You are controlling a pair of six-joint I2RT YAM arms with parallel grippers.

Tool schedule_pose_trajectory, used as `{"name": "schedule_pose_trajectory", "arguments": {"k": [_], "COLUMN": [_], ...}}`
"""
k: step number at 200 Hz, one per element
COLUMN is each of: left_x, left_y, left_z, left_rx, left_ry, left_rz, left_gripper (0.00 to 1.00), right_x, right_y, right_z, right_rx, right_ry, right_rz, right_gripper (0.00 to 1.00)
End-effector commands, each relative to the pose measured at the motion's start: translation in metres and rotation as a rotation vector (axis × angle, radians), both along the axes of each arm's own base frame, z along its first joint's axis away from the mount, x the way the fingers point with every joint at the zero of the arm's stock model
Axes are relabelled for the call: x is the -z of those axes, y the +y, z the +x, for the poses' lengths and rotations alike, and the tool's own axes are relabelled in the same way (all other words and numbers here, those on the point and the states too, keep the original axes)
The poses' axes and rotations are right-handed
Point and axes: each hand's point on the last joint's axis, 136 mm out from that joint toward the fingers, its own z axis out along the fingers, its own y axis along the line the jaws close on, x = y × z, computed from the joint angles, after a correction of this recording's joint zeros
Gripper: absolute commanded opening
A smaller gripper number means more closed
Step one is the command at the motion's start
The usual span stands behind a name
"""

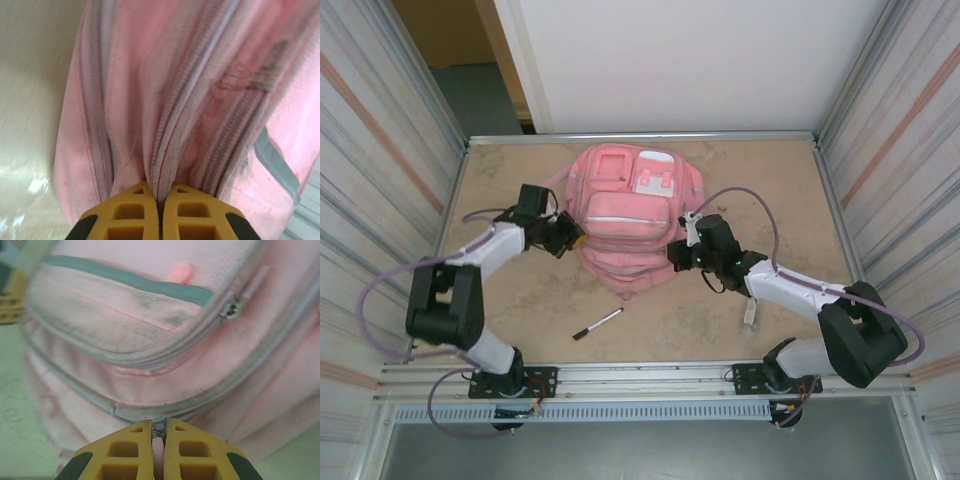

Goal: Pack the student bag

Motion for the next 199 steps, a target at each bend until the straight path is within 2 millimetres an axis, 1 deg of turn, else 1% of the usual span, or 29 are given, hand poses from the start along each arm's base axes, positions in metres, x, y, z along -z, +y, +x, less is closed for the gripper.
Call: {"name": "schedule_pose_trajectory", "arguments": {"k": [1, 12, 25, 40, 43, 57, 69, 77, 92, 97, 115, 132, 151, 165, 184, 199], "left_x": [-0.011, -0.014, -0.019, -0.027, -0.031, -0.033, -0.029, -0.028, -0.028, -0.027, -0.027, -0.029, -0.028, -0.02, -0.012, -0.003], "left_y": [0.021, 0.018, 0.022, 0.027, 0.027, 0.032, 0.039, 0.04, 0.03, 0.026, 0.01, -0.004, -0.011, -0.015, -0.028, -0.031], "left_z": [0.056, 0.065, 0.068, 0.057, 0.054, 0.028, -0.003, -0.021, -0.047, -0.054, -0.068, -0.072, -0.067, -0.062, -0.054, -0.051], "left_rx": [-0.004, 0.006, -0.002, -0.009, -0.008, -0.02, -0.039, -0.04, -0.025, -0.026, -0.039, -0.064, -0.091, -0.117, -0.12, -0.118], "left_ry": [-0.098, -0.104, -0.117, -0.109, -0.112, -0.09, -0.04, -0.017, 0.008, 0.016, 0.002, -0.019, -0.049, -0.045, -0.023, -0.009], "left_rz": [-0.015, -0.022, 0.008, 0.035, 0.038, 0.074, 0.138, 0.159, 0.128, 0.113, 0.09, 0.071, 0.081, 0.072, 0.003, 0.014], "left_gripper": [0.05, 0.16, 0.34, 0.4, 0.41, 0.46, 0.51, 0.53, 0.54, 0.54, 0.56, 0.58, 0.58, 0.55, 0.52, 0.51], "right_x": [-0.007, -0.014, -0.02, -0.025, -0.027, -0.028, -0.032, -0.031, -0.032, -0.029, -0.027, -0.024, -0.023, -0.023, -0.022, -0.02], "right_y": [0.023, 0.04, 0.059, 0.078, 0.081, 0.095, 0.108, 0.115, 0.127, 0.131, 0.145, 0.155, 0.164, 0.169, 0.172, 0.174], "right_z": [-0.014, -0.015, -0.016, -0.015, -0.014, -0.01, -0.009, -0.009, -0.012, -0.013, -0.021, -0.028, -0.037, -0.043, -0.047, -0.051], "right_rx": [-0.107, -0.134, -0.169, -0.194, -0.197, -0.207, -0.231, -0.245, -0.274, -0.284, -0.33, -0.36, -0.388, -0.407, -0.407, -0.412], "right_ry": [0.013, 0.004, 0.008, 0.013, 0.012, 0.026, 0.038, 0.041, 0.037, 0.041, 0.054, 0.057, 0.063, 0.061, 0.058, 0.06], "right_rz": [-0.01, -0.007, 0.014, 0.046, 0.056, 0.093, 0.127, 0.135, 0.143, 0.142, 0.159, 0.164, 0.182, 0.191, 0.189, 0.19], "right_gripper": [0.0, 0.0, 0.0, 0.0, 0.0, 0.0, 0.0, 0.0, 0.0, 0.0, 0.0, 0.0, 0.0, 0.0, 0.0, 0.0]}}
